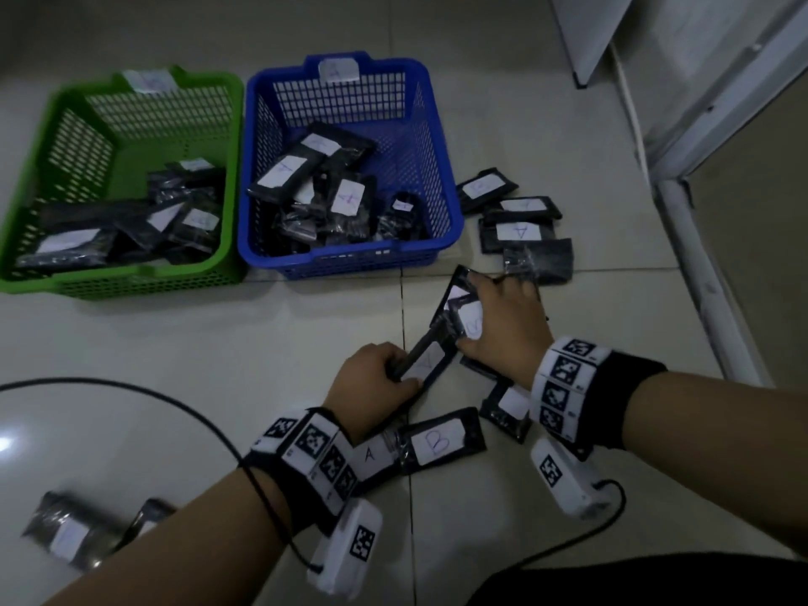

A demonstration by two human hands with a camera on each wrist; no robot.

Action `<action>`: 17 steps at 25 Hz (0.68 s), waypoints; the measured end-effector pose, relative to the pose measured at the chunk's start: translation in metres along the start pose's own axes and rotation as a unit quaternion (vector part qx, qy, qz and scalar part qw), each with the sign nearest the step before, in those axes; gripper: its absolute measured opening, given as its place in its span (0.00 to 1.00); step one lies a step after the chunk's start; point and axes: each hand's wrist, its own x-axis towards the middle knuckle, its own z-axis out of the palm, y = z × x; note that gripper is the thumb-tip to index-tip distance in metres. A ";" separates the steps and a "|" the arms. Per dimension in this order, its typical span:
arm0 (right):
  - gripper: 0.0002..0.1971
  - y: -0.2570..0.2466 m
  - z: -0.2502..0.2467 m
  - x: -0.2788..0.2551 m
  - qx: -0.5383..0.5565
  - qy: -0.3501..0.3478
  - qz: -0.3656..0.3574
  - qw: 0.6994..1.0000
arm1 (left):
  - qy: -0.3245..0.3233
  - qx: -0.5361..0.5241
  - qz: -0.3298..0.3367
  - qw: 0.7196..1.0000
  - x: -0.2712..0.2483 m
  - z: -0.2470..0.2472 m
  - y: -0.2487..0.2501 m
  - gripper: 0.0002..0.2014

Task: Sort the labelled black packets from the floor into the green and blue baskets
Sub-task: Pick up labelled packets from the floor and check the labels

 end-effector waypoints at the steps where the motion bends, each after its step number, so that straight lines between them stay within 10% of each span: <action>1: 0.49 -0.002 0.001 0.002 0.027 -0.008 0.008 1.000 | 0.014 -0.036 -0.012 0.999 0.000 -0.002 -0.001 0.09; 6: 0.47 -0.010 -0.009 0.002 0.163 -0.057 -0.005 0.985 | 0.081 -0.207 -0.073 0.972 -0.007 -0.009 -0.013 0.07; 12: 0.13 -0.049 -0.019 -0.004 0.293 -0.115 -0.003 0.949 | 0.161 -0.425 -0.109 0.884 -0.045 -0.036 -0.041 0.14; 17: 0.19 -0.136 -0.039 -0.001 0.397 -0.187 -0.092 0.894 | 0.296 -0.455 -0.071 0.837 -0.058 -0.095 -0.086 0.14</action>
